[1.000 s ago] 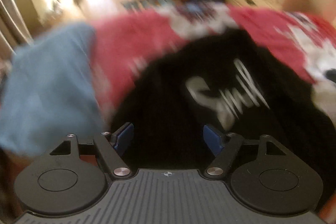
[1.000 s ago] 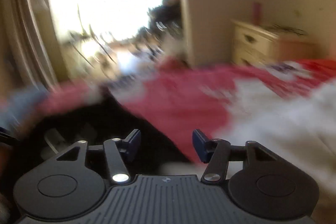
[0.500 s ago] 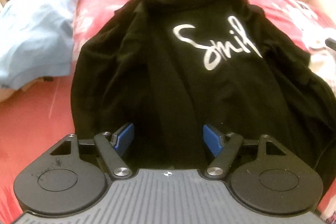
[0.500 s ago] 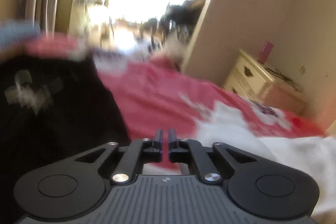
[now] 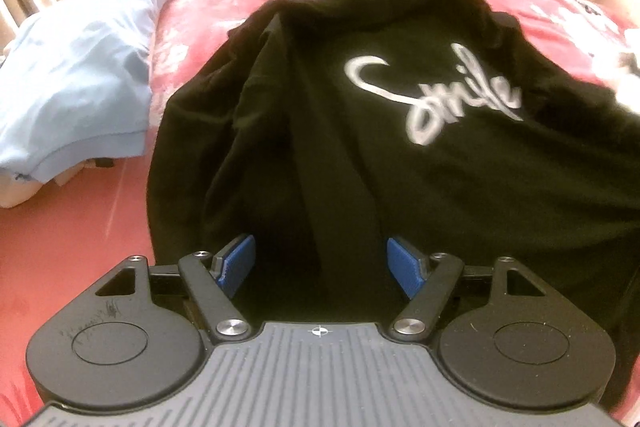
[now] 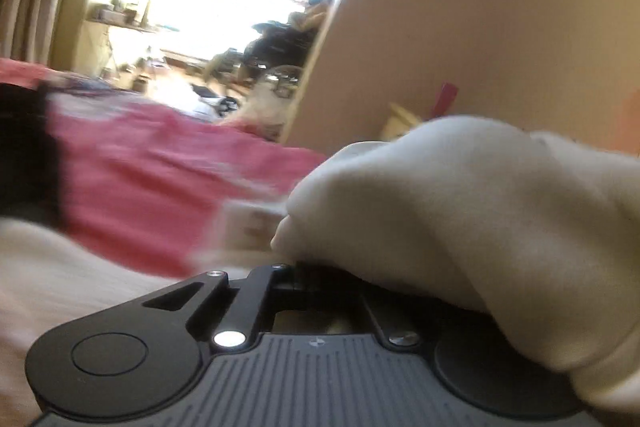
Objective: Fold clothes
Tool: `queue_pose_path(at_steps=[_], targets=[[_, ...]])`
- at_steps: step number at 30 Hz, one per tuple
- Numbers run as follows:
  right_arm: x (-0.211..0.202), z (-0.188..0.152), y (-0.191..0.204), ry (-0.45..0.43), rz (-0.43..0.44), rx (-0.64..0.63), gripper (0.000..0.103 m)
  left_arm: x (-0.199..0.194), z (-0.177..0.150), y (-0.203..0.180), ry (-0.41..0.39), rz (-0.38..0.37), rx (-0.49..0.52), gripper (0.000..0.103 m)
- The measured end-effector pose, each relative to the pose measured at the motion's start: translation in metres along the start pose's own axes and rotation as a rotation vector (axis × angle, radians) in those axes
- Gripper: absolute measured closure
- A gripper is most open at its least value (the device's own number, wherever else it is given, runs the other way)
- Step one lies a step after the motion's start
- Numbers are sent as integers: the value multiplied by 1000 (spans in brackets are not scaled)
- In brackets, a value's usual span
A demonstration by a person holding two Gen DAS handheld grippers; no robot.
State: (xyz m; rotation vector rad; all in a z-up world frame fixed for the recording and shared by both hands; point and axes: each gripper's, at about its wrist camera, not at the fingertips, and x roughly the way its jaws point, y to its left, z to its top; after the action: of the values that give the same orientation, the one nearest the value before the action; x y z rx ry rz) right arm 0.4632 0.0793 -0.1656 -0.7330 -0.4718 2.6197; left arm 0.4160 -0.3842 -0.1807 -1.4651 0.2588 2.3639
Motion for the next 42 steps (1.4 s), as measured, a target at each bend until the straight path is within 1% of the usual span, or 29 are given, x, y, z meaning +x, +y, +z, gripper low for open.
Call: queue_pose_path(at_steps=[2, 5, 6, 7, 8, 9, 10, 12, 13, 14, 16, 17, 18, 19, 20, 21, 22, 23, 25, 27, 30, 32, 36, 37, 38, 39, 41, 42], targets=[[44, -3, -45, 51, -183, -55, 103, -2, -1, 3, 3, 22, 8, 30], [99, -14, -130, 196, -463, -89, 103, -4, -5, 10, 15, 53, 23, 30], [101, -11, -152, 211, -524, -45, 103, -4, -6, 11, 29, 71, 29, 30], [91, -5, -163, 164, -581, -2, 101, -4, -7, 13, 44, 89, 34, 30], [77, 3, -167, 102, -605, 34, 94, -5, -7, 14, 53, 101, 42, 30], [62, 11, -162, 59, -578, 51, 94, -6, -7, 15, 61, 111, 50, 30], [49, 20, -148, 27, -538, 39, 94, -7, -6, 15, 66, 117, 52, 30], [20, 37, -114, -40, -446, 20, 81, -8, -3, 12, 71, 110, 54, 30], [0, 47, -92, -76, -372, 17, 76, -9, -2, 11, 67, 104, 58, 30], [-21, 58, -70, -113, -295, 13, 66, -11, -1, 9, 64, 99, 63, 30], [-60, 74, -28, -182, -108, 11, 56, -11, 2, 8, 52, 71, 78, 30], [-73, 80, -6, -196, -26, -35, 48, -10, 2, 6, 50, 60, 79, 30], [-85, 85, 16, -208, 54, -88, 45, -9, 2, 5, 49, 49, 79, 30], [-90, 87, 38, -212, 90, -194, 45, -7, 2, 3, 50, 38, 79, 30], [-95, 89, 61, -214, 119, -308, 45, -5, 2, 1, 47, 27, 84, 30], [-99, 88, 75, -227, 119, -410, 45, -4, 2, -1, 43, 17, 89, 30], [-102, 87, 86, -234, 96, -520, 45, -5, 1, -2, 36, 8, 94, 30], [-104, 86, 90, -238, 57, -608, 45, -6, 0, -2, 33, -4, 94, 30], [-106, 87, 83, -173, 12, -672, 45, -8, -3, -3, 28, -30, 92, 30], [-106, 79, 58, -58, -15, -670, 44, -9, -5, -2, 25, -57, 89, 30], [-107, 63, 2, 121, -155, -591, 44, -10, -9, -2, 12, -100, 96, 30], [-138, 67, -20, 112, -207, -467, 48, -9, -12, -2, 12, -129, 109, 30], [-204, 75, -61, 77, -302, -209, 47, -9, -18, -5, 20, -183, 162, 30], [-213, 75, -68, 74, -315, -161, 47, -9, -19, -5, 22, -196, 176, 30], [-225, 78, -83, 71, -322, -82, 47, -10, -20, -6, 23, -211, 185, 30], [-231, 83, -92, 63, -363, -14, 47, -11, -21, -6, 25, -227, 193, 30], [-248, 108, -123, 36, -406, 181, 47, -12, -23, -8, 17, -257, 203, 30], [-257, 118, -124, 6, -325, 236, 47, -13, -24, -9, 13, -272, 207, 30]])
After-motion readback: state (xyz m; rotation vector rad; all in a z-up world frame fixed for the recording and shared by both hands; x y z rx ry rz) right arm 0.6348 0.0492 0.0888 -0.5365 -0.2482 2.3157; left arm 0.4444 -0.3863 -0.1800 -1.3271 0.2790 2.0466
